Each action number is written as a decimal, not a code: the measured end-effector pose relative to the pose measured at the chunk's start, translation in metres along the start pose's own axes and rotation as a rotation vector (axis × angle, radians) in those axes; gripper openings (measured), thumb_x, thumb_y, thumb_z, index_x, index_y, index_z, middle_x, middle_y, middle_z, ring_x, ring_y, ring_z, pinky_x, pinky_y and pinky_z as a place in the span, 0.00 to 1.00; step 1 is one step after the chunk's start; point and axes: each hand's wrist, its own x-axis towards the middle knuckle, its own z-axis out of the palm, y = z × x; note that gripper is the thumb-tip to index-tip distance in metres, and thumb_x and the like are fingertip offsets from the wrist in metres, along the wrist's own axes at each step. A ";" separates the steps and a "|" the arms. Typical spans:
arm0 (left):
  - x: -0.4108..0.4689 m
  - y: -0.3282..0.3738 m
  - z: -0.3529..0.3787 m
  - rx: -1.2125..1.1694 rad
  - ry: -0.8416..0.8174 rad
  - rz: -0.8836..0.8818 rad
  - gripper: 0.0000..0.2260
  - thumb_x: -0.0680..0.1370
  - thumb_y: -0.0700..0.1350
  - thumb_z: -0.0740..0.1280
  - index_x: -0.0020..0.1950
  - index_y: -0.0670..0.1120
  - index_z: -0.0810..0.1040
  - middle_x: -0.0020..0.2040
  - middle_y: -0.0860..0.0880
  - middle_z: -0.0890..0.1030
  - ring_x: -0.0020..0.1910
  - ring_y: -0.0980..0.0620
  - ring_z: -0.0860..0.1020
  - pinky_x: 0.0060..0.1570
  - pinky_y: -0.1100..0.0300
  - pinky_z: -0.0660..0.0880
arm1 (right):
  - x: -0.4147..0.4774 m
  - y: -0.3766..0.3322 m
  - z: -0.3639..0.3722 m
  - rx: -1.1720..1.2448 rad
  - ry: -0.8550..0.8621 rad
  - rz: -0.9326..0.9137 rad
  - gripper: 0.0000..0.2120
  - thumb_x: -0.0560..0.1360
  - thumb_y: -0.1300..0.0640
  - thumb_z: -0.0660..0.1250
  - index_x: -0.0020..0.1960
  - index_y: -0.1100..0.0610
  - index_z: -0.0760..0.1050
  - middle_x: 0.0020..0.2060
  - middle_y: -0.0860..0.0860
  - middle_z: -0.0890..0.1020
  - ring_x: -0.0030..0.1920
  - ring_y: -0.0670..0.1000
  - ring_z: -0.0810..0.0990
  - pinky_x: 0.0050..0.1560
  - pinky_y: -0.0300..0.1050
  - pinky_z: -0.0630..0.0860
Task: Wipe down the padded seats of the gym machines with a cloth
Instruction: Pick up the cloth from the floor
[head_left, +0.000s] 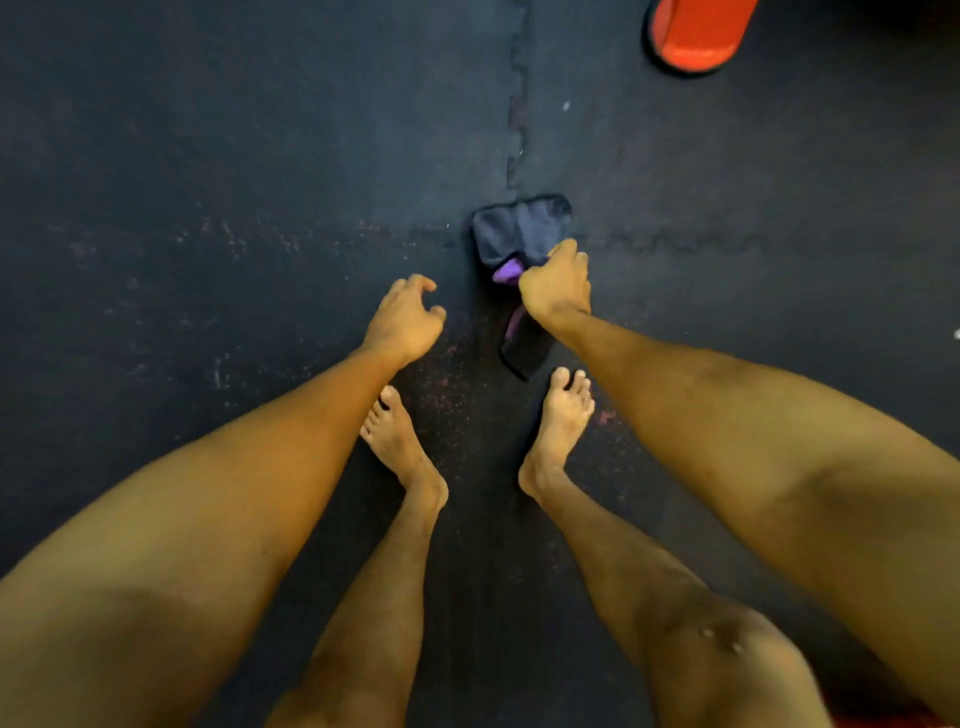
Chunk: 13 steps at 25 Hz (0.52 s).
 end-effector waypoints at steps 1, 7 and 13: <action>-0.011 0.014 -0.012 0.003 0.013 0.012 0.18 0.83 0.46 0.63 0.73 0.46 0.70 0.70 0.45 0.71 0.68 0.45 0.72 0.67 0.51 0.69 | -0.009 -0.012 -0.020 -0.026 -0.018 0.032 0.25 0.77 0.53 0.68 0.69 0.62 0.65 0.68 0.61 0.68 0.65 0.66 0.73 0.56 0.52 0.70; -0.095 0.107 -0.104 -0.019 0.076 0.079 0.19 0.81 0.45 0.64 0.73 0.45 0.71 0.72 0.44 0.72 0.70 0.43 0.72 0.69 0.51 0.69 | -0.097 -0.071 -0.146 -0.189 -0.145 0.049 0.24 0.76 0.50 0.74 0.66 0.63 0.77 0.65 0.61 0.79 0.64 0.62 0.79 0.56 0.49 0.77; -0.208 0.188 -0.233 0.046 0.186 0.196 0.20 0.81 0.44 0.63 0.74 0.46 0.72 0.73 0.44 0.73 0.71 0.43 0.71 0.69 0.51 0.69 | -0.237 -0.125 -0.252 0.005 -0.051 -0.037 0.18 0.78 0.57 0.66 0.67 0.58 0.74 0.66 0.62 0.76 0.65 0.63 0.76 0.59 0.51 0.74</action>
